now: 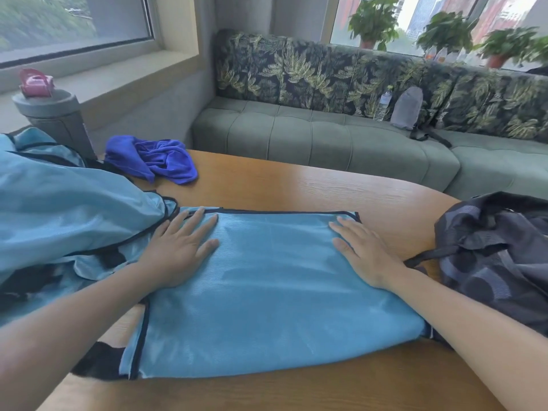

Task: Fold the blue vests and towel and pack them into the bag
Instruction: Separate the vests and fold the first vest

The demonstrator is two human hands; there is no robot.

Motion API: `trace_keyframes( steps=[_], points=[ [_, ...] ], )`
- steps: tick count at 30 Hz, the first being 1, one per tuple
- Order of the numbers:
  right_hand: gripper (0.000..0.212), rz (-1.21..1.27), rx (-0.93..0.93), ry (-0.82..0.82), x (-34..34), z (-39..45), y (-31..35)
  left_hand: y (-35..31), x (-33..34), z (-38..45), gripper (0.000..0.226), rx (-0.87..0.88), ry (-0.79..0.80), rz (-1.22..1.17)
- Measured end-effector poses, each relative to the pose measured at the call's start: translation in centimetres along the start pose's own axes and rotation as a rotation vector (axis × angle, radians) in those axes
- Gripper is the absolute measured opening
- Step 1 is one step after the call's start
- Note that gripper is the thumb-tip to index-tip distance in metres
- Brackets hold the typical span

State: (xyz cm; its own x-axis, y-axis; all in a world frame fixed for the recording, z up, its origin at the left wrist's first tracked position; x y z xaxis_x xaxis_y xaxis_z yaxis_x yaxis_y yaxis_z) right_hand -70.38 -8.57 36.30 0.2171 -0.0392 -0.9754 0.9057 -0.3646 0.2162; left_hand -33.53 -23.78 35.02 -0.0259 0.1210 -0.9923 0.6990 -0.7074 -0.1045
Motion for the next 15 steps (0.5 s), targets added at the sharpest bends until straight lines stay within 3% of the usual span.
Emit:
trace_keyframes(
  steps=[2,6,8,10,15],
  points=[
    [0.098,-0.019,-0.013,0.005,-0.3,0.4,-0.6,-0.2,-0.1,0.0,0.084,-0.022,0.028,-0.030],
    [0.075,0.024,0.001,-0.046,-2.2,-0.6,0.2,-0.8,-1.2,-1.3,0.069,-0.080,0.097,-0.159],
    [0.052,0.038,-0.043,-0.058,-3.4,-2.5,1.3,-1.3,-2.0,-2.7,0.068,-0.053,0.022,-0.163],
    [0.043,0.020,-0.084,-0.038,-4.4,-5.0,2.4,-1.9,-2.5,-4.6,0.066,0.039,-0.108,-0.133],
    [0.077,-0.077,-0.204,0.062,-5.4,-11.6,2.8,-4.5,-3.2,-12.8,0.043,0.288,-0.212,-0.205]
  ],
)
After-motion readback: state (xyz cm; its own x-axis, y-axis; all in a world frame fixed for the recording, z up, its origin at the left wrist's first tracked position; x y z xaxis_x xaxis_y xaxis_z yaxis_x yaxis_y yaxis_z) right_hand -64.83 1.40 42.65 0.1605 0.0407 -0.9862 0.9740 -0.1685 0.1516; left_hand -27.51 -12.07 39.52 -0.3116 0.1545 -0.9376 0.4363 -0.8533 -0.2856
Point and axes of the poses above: each hand's wrist, its own z-axis towards the middle knuckle, its own x-axis out of the palm, y = z × x, the point moved 1 cm from there along z, towards the middle knuckle, and after that the axes turned 13 degrees about x, right-handed, at the moved point
